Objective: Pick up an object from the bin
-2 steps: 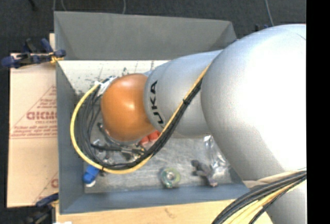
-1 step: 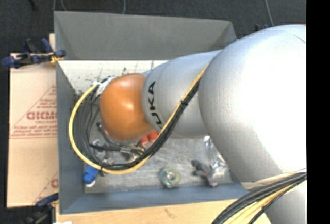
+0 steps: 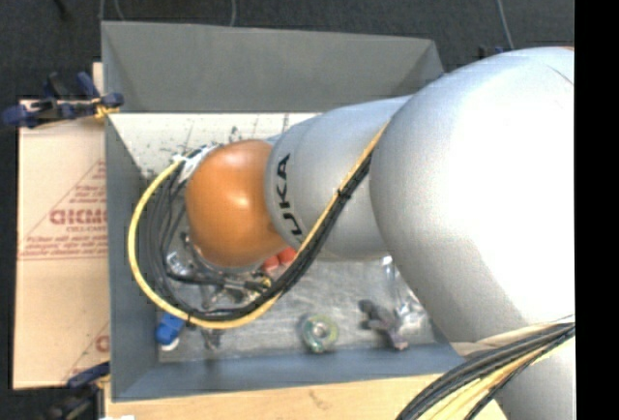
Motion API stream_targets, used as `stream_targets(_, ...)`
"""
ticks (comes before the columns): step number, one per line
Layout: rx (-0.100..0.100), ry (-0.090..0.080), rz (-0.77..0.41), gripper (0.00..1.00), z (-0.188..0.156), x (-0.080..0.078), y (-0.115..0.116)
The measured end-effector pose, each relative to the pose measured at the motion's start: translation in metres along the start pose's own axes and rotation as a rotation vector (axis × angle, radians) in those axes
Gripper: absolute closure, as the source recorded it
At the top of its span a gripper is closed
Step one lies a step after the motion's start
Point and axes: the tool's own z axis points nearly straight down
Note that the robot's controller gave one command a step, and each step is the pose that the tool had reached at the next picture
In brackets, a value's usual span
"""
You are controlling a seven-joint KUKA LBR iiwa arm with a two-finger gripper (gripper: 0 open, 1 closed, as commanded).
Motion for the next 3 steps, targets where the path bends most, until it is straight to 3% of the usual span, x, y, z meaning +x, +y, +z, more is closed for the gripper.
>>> stream_targets(1,0.007,-0.003,-0.245,0.0,-0.001,0.006,0.016)
stream_targets(2,0.003,-0.009,-0.243,1.0,-0.003,0.004,0.019)
stream_targets(3,0.004,-0.006,-0.387,1.0,-0.179,0.026,0.008)
